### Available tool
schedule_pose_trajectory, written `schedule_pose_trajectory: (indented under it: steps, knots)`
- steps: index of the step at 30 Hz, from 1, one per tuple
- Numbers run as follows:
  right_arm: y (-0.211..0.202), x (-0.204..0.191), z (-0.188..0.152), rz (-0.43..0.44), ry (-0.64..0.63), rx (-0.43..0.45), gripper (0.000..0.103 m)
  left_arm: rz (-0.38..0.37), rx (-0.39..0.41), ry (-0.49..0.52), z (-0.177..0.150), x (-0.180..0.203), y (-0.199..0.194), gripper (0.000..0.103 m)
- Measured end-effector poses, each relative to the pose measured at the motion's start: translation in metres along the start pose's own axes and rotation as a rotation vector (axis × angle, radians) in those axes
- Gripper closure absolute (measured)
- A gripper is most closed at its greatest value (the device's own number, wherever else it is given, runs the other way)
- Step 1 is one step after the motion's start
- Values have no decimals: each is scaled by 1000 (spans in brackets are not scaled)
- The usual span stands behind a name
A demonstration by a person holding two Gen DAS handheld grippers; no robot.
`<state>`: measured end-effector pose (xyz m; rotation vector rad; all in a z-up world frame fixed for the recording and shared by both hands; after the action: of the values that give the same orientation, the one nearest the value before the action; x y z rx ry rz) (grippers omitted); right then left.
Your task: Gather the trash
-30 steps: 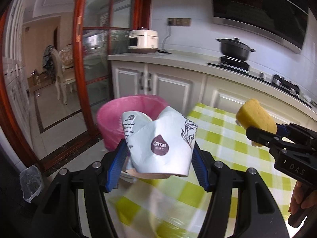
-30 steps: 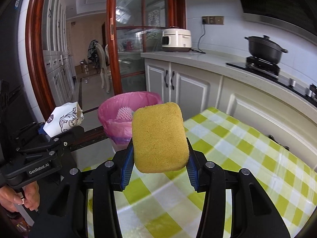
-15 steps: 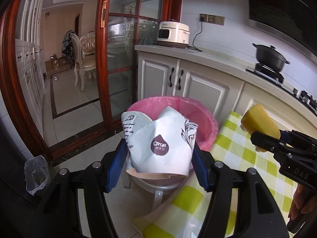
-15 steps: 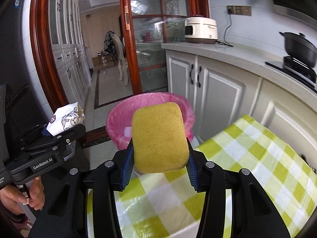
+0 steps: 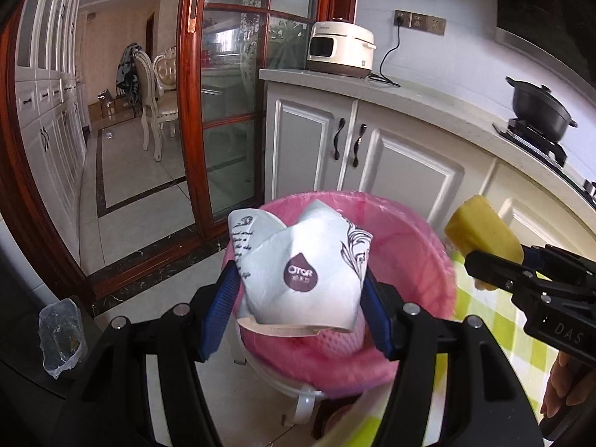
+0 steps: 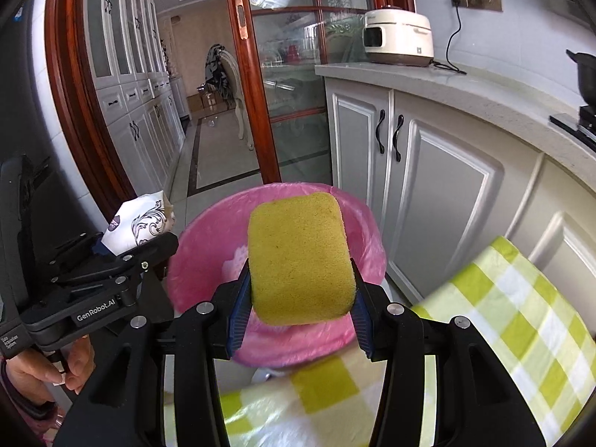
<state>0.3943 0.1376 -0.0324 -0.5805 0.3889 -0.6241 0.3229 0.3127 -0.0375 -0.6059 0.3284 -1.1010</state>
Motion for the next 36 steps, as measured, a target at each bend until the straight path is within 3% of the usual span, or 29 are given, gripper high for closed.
schedule_pose_trajectory:
  steps: [8, 10, 11, 18, 26, 32, 36]
  knots:
    - [56, 12, 11, 40, -12, -44, 56, 10, -14, 13, 14, -10, 51, 41]
    - [69, 15, 10, 52, -9, -58, 50, 8, -24, 20, 13, -12, 61, 38]
    - [72, 17, 9, 51, -7, -62, 45, 15, -32, 21, 12, -13, 66, 33]
    - [70, 33, -2, 64, 37, -51, 42, 14, -22, 9, 4, -16, 68, 27]
    - [12, 20, -6, 21, 15, 9, 40, 45, 66, -16, -3, -13, 5, 5]
    - [-49, 2, -12, -14, 12, 79, 33, 44, 114, -46, -15, -11, -60, 5]
    - [-83, -10, -22, 2, 25, 108, 23, 70, 135, -28, -28, -8, -104, 5]
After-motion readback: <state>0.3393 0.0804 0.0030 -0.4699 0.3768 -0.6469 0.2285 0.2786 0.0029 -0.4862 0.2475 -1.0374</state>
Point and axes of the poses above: each gripper's, at about its wrist camera, not at the fingertips, and y roughly the way its jaws point, x to its right, z to its top, the point moved 3 cm from there along y, roughly the way its jaws point, and after that the axes turned 4 degrees about z, right-handed, at the moved point
